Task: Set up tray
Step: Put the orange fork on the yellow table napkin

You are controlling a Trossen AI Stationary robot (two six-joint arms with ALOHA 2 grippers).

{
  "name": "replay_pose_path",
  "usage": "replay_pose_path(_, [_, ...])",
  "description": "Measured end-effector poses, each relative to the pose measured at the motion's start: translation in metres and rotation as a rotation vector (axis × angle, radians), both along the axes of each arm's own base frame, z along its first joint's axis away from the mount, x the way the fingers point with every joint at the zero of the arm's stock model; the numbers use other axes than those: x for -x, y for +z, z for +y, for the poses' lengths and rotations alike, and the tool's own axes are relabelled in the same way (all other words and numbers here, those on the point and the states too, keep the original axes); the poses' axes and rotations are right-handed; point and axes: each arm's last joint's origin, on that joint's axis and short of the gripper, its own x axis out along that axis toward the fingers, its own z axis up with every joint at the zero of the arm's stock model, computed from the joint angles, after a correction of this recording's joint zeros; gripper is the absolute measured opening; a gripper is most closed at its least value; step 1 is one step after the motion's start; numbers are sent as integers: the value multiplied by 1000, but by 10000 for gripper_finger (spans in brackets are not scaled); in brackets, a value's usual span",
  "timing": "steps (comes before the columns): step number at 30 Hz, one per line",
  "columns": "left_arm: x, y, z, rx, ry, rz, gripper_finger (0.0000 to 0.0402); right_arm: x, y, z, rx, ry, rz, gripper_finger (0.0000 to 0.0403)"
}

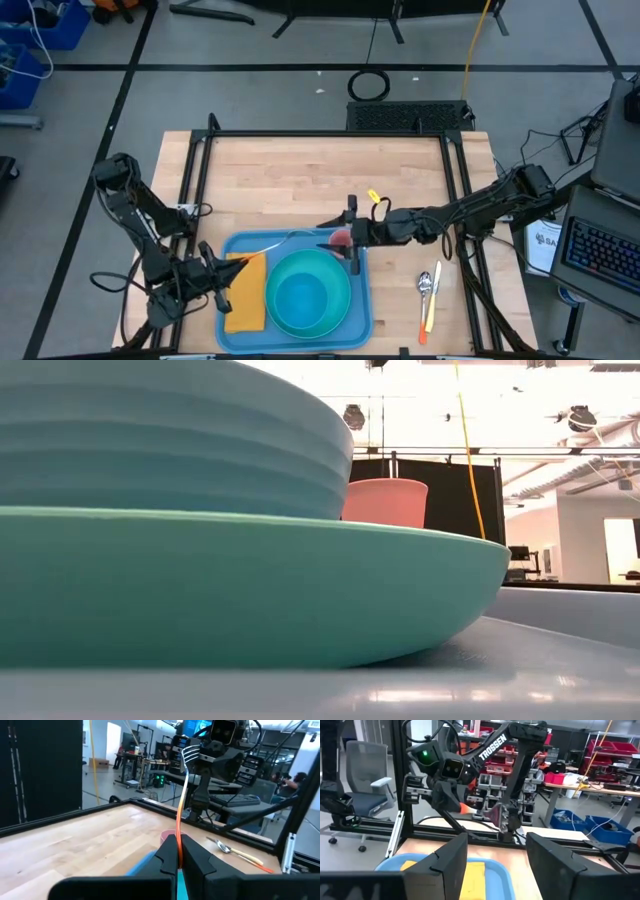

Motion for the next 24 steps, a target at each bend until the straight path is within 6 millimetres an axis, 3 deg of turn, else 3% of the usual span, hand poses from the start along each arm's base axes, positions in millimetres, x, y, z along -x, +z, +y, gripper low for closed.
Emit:
replay_pose_path(13, [-8, 0, 5, -13, 36, 7, 7, -16, -11, -2, 11, -15, -85, 195])
replay_pose_path(24, [-7, 0, 5, -15, 27, 10, 7, -16, -9, -1, -6, 31, -111, 159])
